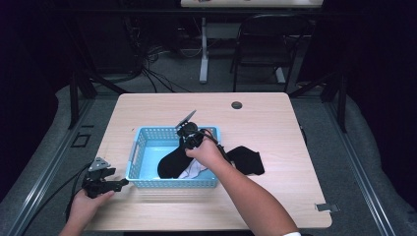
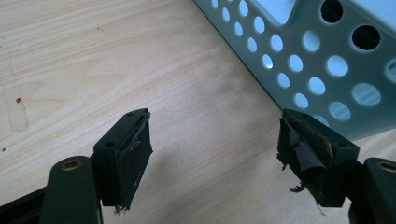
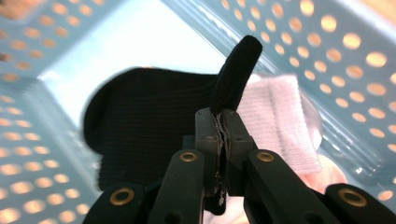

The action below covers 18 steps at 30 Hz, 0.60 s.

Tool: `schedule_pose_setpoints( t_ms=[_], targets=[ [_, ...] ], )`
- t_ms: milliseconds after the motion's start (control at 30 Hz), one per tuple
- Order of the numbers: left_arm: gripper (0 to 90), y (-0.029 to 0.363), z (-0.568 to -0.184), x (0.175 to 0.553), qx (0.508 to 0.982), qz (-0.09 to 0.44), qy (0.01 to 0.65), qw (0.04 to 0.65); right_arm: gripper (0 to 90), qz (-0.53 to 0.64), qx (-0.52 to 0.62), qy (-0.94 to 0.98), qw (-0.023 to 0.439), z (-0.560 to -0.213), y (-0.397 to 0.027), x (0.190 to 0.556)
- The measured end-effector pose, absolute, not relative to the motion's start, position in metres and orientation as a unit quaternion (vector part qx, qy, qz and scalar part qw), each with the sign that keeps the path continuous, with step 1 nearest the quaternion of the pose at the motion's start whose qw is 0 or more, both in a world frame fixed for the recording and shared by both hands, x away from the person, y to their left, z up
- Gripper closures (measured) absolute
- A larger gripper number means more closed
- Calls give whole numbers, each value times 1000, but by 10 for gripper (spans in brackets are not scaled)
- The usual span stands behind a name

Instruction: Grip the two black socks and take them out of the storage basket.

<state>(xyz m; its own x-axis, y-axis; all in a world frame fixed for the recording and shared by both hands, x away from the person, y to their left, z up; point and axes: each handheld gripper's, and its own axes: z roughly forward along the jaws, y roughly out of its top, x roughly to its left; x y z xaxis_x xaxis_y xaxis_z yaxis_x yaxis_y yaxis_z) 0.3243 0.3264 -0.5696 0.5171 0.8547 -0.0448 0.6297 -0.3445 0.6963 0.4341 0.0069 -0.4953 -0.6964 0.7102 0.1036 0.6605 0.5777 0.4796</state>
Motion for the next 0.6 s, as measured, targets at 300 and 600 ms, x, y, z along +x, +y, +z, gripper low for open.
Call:
schedule_pose_setpoints(
  t_ms=[300, 600],
  targets=[
    [258, 327, -570, 324, 803, 166, 463, 337, 872, 286, 354, 889, 52, -459, 5, 416],
    [258, 328, -570, 324, 800, 168, 466, 338, 874, 326, 339, 881, 60, -427, 4, 406]
  ],
)
